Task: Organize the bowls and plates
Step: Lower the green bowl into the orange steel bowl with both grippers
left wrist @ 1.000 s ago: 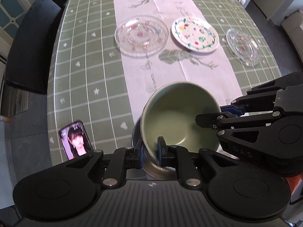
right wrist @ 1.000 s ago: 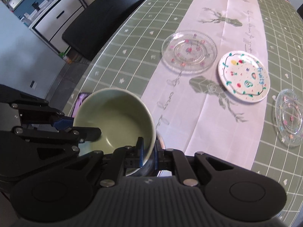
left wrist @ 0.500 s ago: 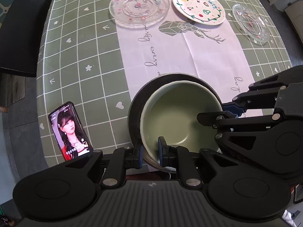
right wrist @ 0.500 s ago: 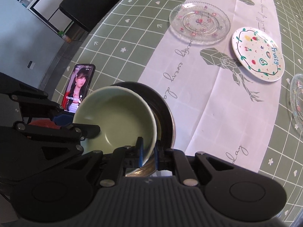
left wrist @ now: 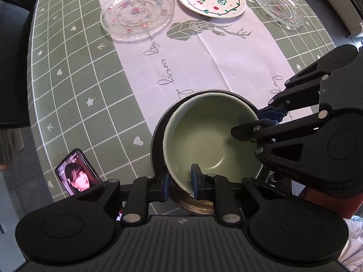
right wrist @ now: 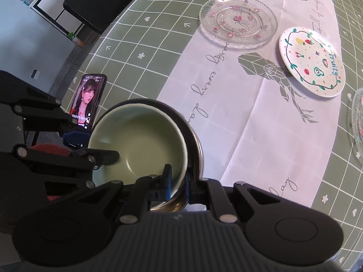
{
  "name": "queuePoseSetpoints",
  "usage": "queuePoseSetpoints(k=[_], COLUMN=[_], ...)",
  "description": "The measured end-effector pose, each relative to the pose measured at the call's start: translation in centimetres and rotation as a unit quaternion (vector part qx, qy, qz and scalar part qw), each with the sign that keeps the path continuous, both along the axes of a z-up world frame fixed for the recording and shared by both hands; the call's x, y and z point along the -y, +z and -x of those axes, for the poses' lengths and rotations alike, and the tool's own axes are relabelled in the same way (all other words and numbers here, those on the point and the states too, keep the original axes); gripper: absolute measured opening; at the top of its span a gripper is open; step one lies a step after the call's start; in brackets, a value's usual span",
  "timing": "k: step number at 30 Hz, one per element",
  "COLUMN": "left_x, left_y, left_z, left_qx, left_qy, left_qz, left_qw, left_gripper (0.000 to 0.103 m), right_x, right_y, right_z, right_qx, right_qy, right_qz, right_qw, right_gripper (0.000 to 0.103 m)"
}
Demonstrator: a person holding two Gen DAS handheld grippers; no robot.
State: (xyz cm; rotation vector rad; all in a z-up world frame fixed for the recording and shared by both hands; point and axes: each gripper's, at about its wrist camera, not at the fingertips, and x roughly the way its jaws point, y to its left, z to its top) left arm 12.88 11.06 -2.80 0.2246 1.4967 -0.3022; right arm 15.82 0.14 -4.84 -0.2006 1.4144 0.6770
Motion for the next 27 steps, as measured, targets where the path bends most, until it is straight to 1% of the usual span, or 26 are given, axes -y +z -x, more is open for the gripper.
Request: queuePoseSetpoints(k=[1, 4, 6, 7, 9, 10, 13, 16, 19, 22, 27], left_x=[0.0, -0.3, -0.5, -0.7, -0.8, -0.8, -0.7, -0.4, -0.1, 0.4, 1.0], left_y=[0.0, 0.0, 0.0, -0.1, -0.1, -0.1, -0.3, -0.2, -0.1, -0.2, -0.1], left_z=[-0.2, -0.7, -1.1, -1.3, -1.7, -1.8, -2.1, -2.4, -2.6, -2.4, -1.7], left_qx=[-0.003, -0.018, -0.027, -0.036, -0.057, -0.067, -0.080, -0.102, -0.125, -0.131, -0.126], left_qy=[-0.011, -0.026, -0.026, -0.027, -0.029, -0.028, -0.030, -0.046, -0.074, -0.097, -0.138], left_qz=[0.003, 0.016, 0.024, 0.028, 0.039, 0.040, 0.039, 0.039, 0.040, 0.033, 0.023], left_qw=[0.9999, 0.9994, 0.9990, 0.9986, 0.9972, 0.9965, 0.9956, 0.9929, 0.9886, 0.9861, 0.9821], left_gripper=[0.023, 0.024, 0.025, 0.028, 0.032, 0.032, 0.034, 0.039, 0.048, 0.048, 0.048], right_x=[0.0, 0.0, 0.0, -0.1, -0.2, -0.2, -0.5, -0.8, -1.0, -1.1, -1.0], right_y=[0.0, 0.0, 0.0, 0.0, 0.1, 0.2, 0.2, 0.2, 0.0, 0.0, 0.0], right_z=[-0.1, -0.2, -0.2, -0.2, -0.3, -0.3, -0.1, -0.2, -0.4, -0.6, -0.9], right_qx=[0.000, -0.005, -0.006, -0.005, -0.002, -0.002, 0.001, 0.000, -0.002, -0.003, -0.007], right_qy=[0.000, -0.002, -0.001, -0.001, 0.001, 0.002, 0.008, 0.012, 0.017, 0.015, 0.009], right_qz=[0.000, 0.000, 0.002, 0.003, 0.004, 0.004, 0.010, 0.014, 0.019, 0.020, 0.019], right_qw=[1.000, 1.000, 1.000, 1.000, 1.000, 1.000, 1.000, 1.000, 1.000, 1.000, 1.000], right_gripper=[0.009, 0.009, 0.009, 0.009, 0.008, 0.008, 0.008, 0.008, 0.008, 0.007, 0.006])
